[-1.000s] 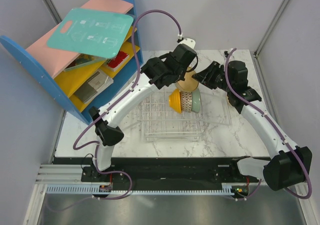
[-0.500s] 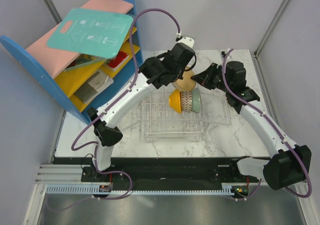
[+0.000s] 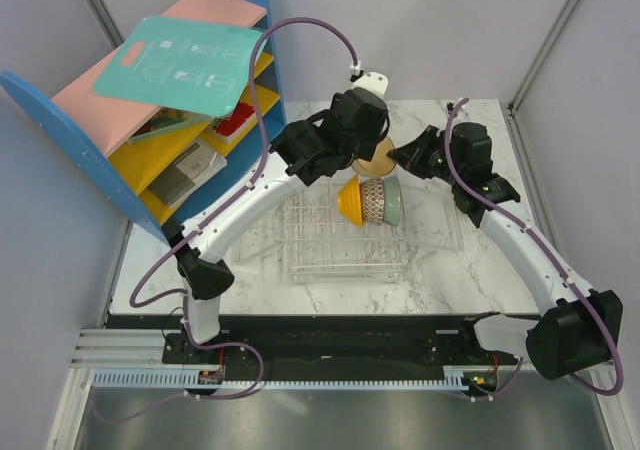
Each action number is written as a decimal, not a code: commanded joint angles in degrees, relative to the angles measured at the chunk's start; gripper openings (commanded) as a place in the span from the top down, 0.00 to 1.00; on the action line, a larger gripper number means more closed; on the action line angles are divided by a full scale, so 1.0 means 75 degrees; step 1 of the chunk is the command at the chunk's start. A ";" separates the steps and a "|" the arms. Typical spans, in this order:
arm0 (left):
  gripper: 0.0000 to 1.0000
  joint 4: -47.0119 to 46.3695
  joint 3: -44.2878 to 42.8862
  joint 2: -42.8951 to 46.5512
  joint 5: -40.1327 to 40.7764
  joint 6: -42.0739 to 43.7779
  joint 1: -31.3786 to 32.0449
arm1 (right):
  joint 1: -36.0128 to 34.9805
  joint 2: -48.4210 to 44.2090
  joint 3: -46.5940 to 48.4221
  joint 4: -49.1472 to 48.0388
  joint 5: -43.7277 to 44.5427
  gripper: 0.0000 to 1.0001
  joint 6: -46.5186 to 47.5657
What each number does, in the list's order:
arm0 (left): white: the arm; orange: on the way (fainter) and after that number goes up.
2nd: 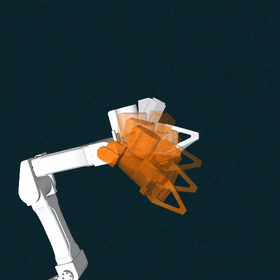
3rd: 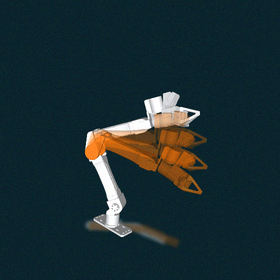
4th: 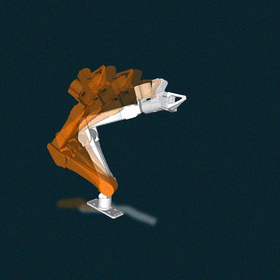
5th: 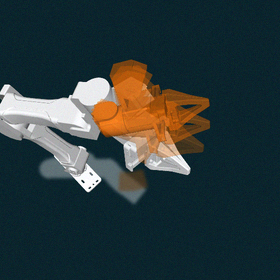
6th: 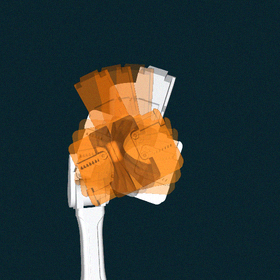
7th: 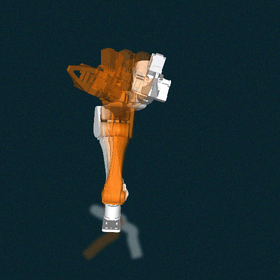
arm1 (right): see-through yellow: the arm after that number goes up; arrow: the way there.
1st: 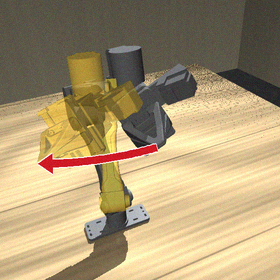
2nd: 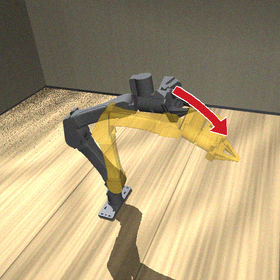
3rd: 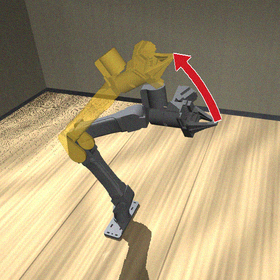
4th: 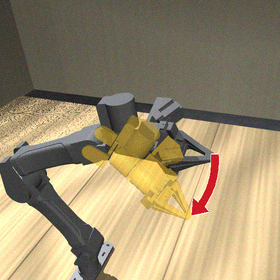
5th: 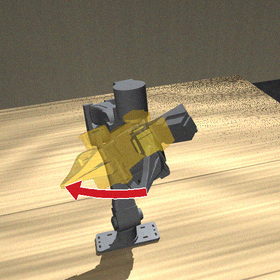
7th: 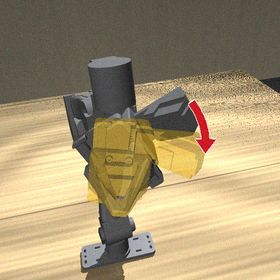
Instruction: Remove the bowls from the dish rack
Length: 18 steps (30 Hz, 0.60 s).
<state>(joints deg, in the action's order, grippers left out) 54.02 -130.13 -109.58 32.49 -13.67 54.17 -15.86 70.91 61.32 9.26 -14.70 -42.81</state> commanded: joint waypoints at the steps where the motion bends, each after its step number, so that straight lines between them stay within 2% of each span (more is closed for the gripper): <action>1: 0.38 -0.0955 0.0928 0.1016 0.0227 0.0171 -0.0004 | -0.0007 -0.0186 0.0145 -0.0309 0.0237 1.00 0.0106; 7: 0.35 -0.1496 0.1798 0.1708 0.0168 0.0030 -0.0133 | -0.0007 -0.0338 0.0062 -0.0238 0.0518 1.00 0.0223; 13: 0.35 -0.1496 0.2348 0.2140 0.0823 -0.0227 -0.0250 | 0.0005 -0.0514 0.0203 -0.0086 0.0951 1.00 0.0422; 18: 0.32 -0.1542 0.3099 0.2785 0.1281 -0.0813 -0.0590 | 0.0156 -0.0888 0.0110 0.0312 0.2156 1.00 0.0621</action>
<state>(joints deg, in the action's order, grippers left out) 44.64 -109.84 -94.13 37.52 -15.20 51.72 -15.81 68.62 61.30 13.50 -6.31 -39.11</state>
